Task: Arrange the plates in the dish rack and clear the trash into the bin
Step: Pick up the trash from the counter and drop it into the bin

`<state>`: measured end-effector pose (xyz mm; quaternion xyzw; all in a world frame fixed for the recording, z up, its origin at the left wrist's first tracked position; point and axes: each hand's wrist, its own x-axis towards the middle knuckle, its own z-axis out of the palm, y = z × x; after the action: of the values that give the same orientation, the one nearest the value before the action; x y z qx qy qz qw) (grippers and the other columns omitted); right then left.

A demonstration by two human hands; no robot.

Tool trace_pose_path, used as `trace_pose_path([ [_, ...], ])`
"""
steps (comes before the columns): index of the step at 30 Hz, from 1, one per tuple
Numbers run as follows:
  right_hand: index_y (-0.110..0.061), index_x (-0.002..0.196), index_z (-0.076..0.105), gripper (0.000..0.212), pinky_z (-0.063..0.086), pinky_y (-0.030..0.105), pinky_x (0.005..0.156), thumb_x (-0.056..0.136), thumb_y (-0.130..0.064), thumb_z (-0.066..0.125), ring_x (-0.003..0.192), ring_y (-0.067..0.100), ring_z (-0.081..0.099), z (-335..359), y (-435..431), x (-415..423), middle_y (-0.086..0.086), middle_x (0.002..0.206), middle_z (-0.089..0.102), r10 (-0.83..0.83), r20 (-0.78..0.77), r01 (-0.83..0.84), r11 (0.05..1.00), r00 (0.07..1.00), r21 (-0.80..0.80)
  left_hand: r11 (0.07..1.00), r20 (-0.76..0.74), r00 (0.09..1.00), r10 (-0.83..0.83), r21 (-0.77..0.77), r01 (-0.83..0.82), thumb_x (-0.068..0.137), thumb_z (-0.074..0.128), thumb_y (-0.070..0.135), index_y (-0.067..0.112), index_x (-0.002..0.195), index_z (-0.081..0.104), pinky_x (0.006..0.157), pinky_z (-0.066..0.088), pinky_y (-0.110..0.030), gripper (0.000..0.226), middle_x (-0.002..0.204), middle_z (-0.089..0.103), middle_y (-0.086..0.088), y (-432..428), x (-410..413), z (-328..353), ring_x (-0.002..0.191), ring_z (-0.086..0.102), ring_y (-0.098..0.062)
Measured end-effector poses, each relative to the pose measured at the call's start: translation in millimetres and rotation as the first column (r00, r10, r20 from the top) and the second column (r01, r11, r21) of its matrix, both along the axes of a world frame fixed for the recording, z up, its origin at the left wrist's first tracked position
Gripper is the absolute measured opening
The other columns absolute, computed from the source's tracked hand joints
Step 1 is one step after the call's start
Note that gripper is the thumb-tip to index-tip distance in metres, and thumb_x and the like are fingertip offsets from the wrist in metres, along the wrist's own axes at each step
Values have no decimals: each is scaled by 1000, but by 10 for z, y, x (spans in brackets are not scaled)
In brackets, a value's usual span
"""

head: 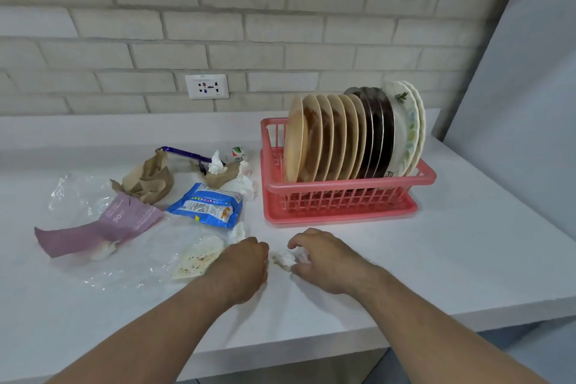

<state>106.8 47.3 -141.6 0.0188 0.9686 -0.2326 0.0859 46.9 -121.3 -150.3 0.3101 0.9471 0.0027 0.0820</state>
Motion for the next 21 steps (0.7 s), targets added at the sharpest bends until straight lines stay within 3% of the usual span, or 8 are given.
trace_pose_path([
  [5,-31,141,42,52,43,35,99,92,-38,60,121,21,49,-47,-250,-153,-5,136,42,-6,44,3,997,999,77,995,-49,999,-2,96,6,94,44,3,20,124,53,82,46,-30,35,118,57,-5,-117,-290,244,106,57,-22],
  [8,-26,136,48,40,45,37,95,96,-31,53,116,26,51,-124,-382,-201,1,128,44,-32,54,25,990,998,136,990,-101,995,-13,138,27,89,43,-2,22,121,50,75,53,-35,41,103,61,-3,-177,-383,346,91,62,-22],
  [10,-22,128,53,31,45,37,93,99,-26,48,112,27,53,-164,-437,-213,3,122,47,-69,35,63,988,997,140,991,-160,987,-33,122,53,90,46,3,20,107,48,68,52,-36,24,88,58,-1,-206,-421,361,78,61,-21],
  [12,-20,122,57,26,47,38,90,99,-21,44,108,28,54,-199,-484,-222,4,118,49,-105,30,100,985,994,138,990,-182,983,-21,135,46,99,44,20,19,95,46,64,48,-35,4,87,60,-4,-248,-472,365,76,60,-23],
  [14,-19,119,57,26,49,39,88,97,-15,43,106,28,56,-241,-534,-232,4,116,51,-123,31,117,980,992,160,989,-177,984,9,144,17,102,39,31,19,90,44,63,45,-34,17,93,64,-5,-287,-543,344,76,58,-23],
  [17,-17,118,55,30,51,38,86,95,-8,40,104,27,58,-240,-578,-207,5,116,54,-152,38,145,977,988,155,998,-215,976,-29,56,42,101,42,21,19,88,43,64,44,-32,13,98,65,-5,-319,-603,338,79,58,-21],
  [21,-19,116,55,32,52,34,75,93,-7,37,95,25,60,-82,-517,-62,6,115,56,-206,73,200,977,976,76,984,-138,987,-87,140,106,99,42,16,18,87,45,62,41,-33,13,95,63,-8,-221,-556,348,77,56,-24],
])
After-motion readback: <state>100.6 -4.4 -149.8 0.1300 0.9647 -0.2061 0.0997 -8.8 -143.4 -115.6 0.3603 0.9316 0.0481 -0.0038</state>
